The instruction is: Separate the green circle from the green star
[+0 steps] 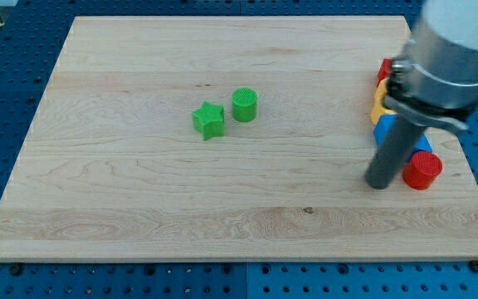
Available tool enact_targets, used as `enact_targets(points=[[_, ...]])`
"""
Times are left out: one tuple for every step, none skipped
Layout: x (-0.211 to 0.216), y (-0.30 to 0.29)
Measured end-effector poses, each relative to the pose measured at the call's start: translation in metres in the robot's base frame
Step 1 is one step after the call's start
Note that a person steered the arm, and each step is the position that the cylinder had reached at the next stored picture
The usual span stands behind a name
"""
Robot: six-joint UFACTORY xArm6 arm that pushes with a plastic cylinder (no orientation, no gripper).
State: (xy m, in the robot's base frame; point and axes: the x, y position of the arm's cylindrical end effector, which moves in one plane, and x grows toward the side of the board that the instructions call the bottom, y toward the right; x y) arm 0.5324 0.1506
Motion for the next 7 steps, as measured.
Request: enact_targets(points=[[-0.036,-0.040],[-0.074,-0.021],[-0.082,0.017],[-0.089,0.033],[-0.095,0.023],[-0.101,0.003],[-0.101,0.017]])
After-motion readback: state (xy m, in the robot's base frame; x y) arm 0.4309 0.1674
